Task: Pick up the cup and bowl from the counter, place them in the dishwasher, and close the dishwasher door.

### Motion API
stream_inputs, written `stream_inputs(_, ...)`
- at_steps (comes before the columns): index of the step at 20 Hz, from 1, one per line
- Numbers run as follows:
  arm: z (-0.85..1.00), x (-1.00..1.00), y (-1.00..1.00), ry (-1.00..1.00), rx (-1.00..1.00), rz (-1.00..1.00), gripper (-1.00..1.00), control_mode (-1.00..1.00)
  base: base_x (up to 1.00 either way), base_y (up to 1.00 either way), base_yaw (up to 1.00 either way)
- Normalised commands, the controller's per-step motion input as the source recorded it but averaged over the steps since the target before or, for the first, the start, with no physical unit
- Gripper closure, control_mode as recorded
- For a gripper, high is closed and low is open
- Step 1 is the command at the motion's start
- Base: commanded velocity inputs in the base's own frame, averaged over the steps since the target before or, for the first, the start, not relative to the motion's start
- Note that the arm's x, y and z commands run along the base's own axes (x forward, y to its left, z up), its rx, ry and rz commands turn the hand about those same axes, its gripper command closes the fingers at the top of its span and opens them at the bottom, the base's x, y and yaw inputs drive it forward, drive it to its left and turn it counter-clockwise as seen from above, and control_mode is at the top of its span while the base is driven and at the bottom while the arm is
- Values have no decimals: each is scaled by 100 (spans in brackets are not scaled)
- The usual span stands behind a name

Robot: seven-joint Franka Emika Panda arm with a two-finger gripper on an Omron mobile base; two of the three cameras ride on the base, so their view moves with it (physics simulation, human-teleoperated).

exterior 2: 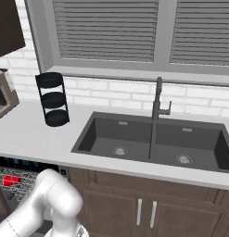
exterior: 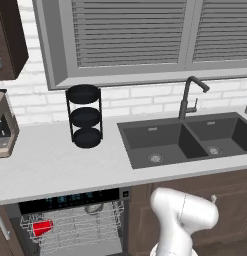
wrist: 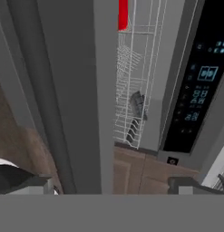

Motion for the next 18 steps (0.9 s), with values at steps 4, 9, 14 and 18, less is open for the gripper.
stream_inputs(4,-85,9,-17,-16,-15,7,-100,-100,0,0,0)
stream_inputs(9,-76,0,-13,-19,-13,10,-100,-100,0,0,0)
stream_inputs(14,-63,0,-1,-27,-13,9,-100,-100,0,0,0)
stream_inputs(18,-64,10,0,-33,-17,7,-100,-100,0,0,0)
